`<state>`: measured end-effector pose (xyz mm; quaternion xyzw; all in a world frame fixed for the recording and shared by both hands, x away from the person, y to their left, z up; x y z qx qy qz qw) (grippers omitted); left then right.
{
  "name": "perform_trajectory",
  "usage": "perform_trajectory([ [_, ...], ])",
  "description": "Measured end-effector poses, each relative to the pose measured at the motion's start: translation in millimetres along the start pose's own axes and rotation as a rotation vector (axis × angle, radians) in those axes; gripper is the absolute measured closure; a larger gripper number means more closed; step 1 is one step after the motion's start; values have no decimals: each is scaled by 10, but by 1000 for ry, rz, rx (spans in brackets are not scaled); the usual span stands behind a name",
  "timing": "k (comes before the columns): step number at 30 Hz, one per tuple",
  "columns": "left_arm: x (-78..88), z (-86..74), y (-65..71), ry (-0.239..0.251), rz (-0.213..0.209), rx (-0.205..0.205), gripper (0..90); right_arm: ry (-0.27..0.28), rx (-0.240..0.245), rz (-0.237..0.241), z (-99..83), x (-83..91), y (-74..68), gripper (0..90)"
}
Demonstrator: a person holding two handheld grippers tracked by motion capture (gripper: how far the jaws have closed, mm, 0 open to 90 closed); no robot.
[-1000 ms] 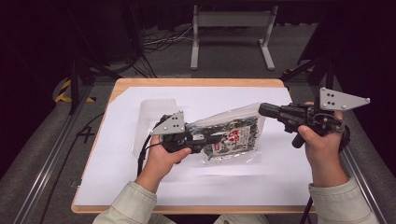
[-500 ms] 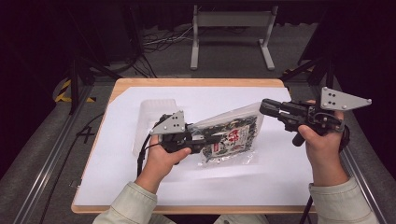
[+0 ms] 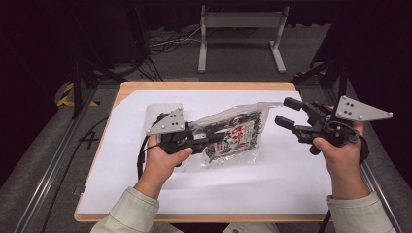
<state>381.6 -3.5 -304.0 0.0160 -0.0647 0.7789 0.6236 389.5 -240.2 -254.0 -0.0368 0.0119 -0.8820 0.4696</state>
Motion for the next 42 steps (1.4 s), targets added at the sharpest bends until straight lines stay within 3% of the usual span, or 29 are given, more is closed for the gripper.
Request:
perform_trajectory([
  [14, 320, 214, -196, 5, 93, -9, 719, -61, -54, -69, -349, 114, 162, 311],
  [18, 392, 250, -248, 3, 112, -10, 719, -93, -50, -132, -514, 138, 219, 285],
  [26, 550, 282, -336, 0, 160, -17, 719, -137, -65, -197, -845, 181, 325, 276],
  [31, 636, 288, -391, -5, 187, -18, 719, -188, -45, -251, -1017, 179, 394, 263],
  [42, 784, 294, -488, -16, 248, -25, 719, -210, -78, -264, -1189, 160, 464, 255],
])
Point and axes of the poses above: each handheld gripper's, and its own axes: x roughly backward along the jaws, z roughly out of its top, y roughly to its right, the point moved 8 cm from there along -x, roughly forward along the jaws, and after that the axes turned 8 degrees about -x, right-handed, at the moved point
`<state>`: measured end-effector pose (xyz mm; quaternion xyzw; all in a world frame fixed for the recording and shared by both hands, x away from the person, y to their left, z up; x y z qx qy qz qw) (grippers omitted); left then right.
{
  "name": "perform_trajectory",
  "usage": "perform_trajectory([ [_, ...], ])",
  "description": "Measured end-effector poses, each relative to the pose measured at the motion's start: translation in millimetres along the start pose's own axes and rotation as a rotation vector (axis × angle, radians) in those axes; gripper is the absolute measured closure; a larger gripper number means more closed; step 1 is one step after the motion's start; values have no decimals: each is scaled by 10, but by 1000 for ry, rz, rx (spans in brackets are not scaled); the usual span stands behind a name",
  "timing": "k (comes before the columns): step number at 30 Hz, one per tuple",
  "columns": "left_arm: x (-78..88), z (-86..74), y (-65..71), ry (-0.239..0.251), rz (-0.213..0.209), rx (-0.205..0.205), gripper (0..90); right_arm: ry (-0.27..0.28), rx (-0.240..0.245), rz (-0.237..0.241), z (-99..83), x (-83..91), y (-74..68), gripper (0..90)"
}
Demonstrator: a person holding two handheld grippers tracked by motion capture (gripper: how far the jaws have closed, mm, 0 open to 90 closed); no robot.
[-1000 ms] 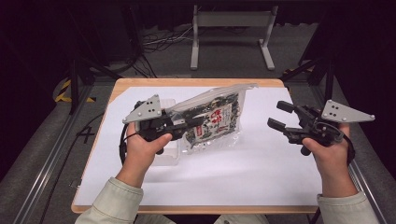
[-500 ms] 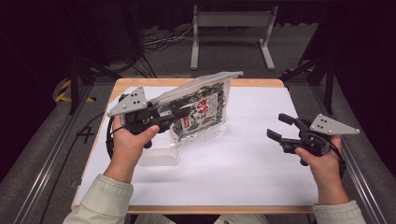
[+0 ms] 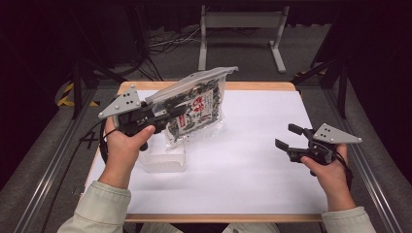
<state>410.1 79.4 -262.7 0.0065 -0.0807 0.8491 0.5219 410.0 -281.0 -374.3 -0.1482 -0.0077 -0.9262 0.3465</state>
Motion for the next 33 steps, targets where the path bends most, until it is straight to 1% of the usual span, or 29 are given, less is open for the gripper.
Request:
perform_trajectory([
  [3, 77, -10, -48, -11, 25, -4, 719, 1, -9, 5, -14, 5, 6, 259],
  [5, 134, -21, -90, -19, 50, -15, 719, 2, -12, 2, -20, 11, 17, 259],
  [6, 180, -37, -115, -30, 70, -15, 719, 2, -14, 0, -22, 14, 21, 258],
  [7, 202, -48, -130, -35, 77, -17, 719, 1, -18, 1, -31, 16, 27, 258],
  [9, 263, -87, -177, -42, 92, -11, 718, -2, -20, -5, -42, 15, 41, 258],
  [11, 309, -123, -227, -45, 109, -6, 719, -6, -28, 0, -58, 5, 51, 258],
  [13, 346, -155, -271, -47, 128, 5, 719, -11, -30, 0, -67, -2, 56, 260],
  [15, 365, -170, -293, -50, 135, 7, 719, -12, -31, 0, -67, -4, 55, 260],
  [16, 391, -188, -327, -51, 147, 8, 719, -10, -33, 1, -64, -4, 54, 260],
  [19, 412, -198, -355, -57, 164, 0, 719, -6, -37, 3, -61, -2, 56, 262],
  [20, 415, -199, -367, -60, 175, -5, 719, -7, -39, 4, -62, -1, 56, 267],
  [21, 415, -199, -367, -60, 175, -5, 719, -7, -39, 4, -62, -1, 56, 267],
  [22, 416, -201, -382, -67, 188, -7, 719, -9, -39, 5, -62, 1, 58, 270],
  [28, 399, -251, -436, -55, 193, 13, 719, 9, -42, 11, -10, 29, 62, 273],
  [33, 415, -340, -486, -72, 205, 28, 719, 5, -43, 11, -22, 34, 81, 273],
])
Point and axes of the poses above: each handheld gripper's, and its own axes: x roughly backward along the jaws, z roughly out of its top, y roughly to its right, the point moved 8 cm from there along -x, roughly forward along the jaws, and after that the axes turned 8 degrees about -x, right-handed, at the moved point
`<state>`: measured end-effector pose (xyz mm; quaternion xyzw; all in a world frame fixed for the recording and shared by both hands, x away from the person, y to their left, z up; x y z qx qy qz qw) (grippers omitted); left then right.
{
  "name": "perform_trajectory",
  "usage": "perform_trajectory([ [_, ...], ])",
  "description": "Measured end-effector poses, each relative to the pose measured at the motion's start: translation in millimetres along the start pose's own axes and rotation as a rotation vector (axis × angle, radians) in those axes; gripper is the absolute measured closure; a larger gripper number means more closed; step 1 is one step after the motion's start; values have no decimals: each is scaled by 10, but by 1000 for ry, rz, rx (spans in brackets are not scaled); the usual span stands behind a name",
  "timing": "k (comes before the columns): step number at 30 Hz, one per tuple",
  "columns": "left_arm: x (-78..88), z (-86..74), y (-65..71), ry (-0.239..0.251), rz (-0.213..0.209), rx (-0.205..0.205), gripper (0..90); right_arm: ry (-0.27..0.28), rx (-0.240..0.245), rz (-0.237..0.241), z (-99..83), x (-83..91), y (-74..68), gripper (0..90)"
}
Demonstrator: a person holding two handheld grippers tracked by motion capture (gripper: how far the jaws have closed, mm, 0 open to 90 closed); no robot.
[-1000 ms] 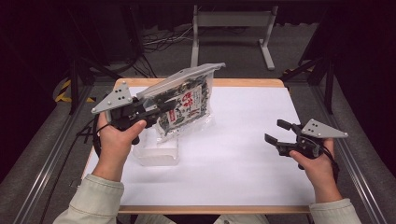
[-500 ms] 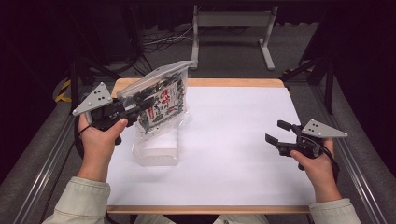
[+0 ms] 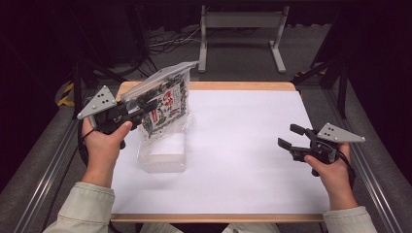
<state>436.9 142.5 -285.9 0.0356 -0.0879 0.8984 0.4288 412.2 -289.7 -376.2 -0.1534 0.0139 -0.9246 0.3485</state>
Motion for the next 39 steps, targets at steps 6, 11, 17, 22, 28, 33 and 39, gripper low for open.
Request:
perform_trajectory([
  [6, 6, -92, -36, -11, 10, 10, 719, 0, -1, 5, -5, -13, -11, 272],
  [11, 2, -191, -67, -17, 18, 22, 719, -7, -2, 6, -14, -23, -19, 272],
  [17, -27, -288, -78, -26, 23, 26, 719, -8, -11, 7, -26, -32, -18, 272],
  [22, -38, -346, -77, -36, 17, 26, 719, -16, -14, 8, -39, -32, -15, 271],
  [28, -43, -424, -110, -39, 29, 40, 718, -18, -18, 7, -46, -39, -14, 271],
  [33, -52, -491, -131, -51, 31, 45, 719, -22, -19, 12, -55, -47, -25, 269],
  [39, -76, -557, -138, -65, 31, 40, 719, -31, -14, 22, -67, -66, -55, 267],
])
Point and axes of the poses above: each handheld gripper's, and its own axes: x roughly backward along the jaws, z roughly out of its top, y roughly to its right, the point moved 8 cm from there along -x, roughly forward along the jaws, and after that the axes turned 8 degrees about -x, right-handed, at the moved point
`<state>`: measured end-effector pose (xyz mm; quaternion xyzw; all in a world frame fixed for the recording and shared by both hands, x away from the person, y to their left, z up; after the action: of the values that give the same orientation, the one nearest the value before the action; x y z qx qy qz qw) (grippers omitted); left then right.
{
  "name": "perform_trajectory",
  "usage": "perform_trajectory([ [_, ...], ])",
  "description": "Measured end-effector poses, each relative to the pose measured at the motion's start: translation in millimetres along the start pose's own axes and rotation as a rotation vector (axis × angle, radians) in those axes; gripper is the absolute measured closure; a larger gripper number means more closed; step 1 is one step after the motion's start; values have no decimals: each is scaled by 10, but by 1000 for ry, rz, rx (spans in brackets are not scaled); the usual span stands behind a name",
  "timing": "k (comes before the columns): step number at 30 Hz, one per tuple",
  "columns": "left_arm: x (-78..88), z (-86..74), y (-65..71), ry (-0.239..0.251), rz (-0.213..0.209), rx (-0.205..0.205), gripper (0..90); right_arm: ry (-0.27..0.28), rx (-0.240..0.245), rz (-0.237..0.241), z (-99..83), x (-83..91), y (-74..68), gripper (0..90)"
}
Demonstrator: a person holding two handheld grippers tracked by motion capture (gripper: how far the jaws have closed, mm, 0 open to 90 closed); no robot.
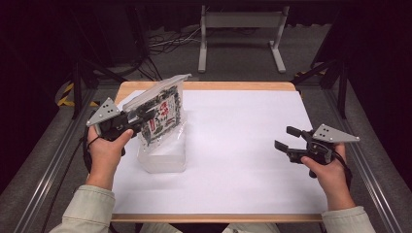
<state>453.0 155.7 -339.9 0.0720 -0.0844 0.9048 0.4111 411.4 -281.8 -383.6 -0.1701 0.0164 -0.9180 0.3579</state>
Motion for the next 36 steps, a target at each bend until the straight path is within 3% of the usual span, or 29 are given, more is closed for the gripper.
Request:
perform_trajectory([
  [7, -61, -122, -11, -34, -3, -13, 718, 0, -2, 0, -7, 1, -5, 265],
  [19, -134, -193, 17, -45, -27, -28, 717, -6, 1, 3, -24, -6, -9, 263],
  [23, -164, -307, 9, -87, -29, -8, 717, -6, 2, 7, -23, -7, -13, 263],
  [30, -106, -387, -50, -75, -36, 39, 717, -11, 1, 8, -38, -10, -12, 261],
  [36, -75, -440, -84, -60, -34, 49, 715, -13, 1, 12, -46, -22, -21, 259],
])
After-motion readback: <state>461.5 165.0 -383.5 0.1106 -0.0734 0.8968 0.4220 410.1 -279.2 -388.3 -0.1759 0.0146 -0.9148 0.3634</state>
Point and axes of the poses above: each handheld gripper's, and its own axes: x roughly backward along the jaws, z roughly out of its top, y roughly to its right, the point moved 8 cm from there along -x, roughly forward along the jaws, and after that the axes turned 8 degrees about -x, right-handed, at the moved point
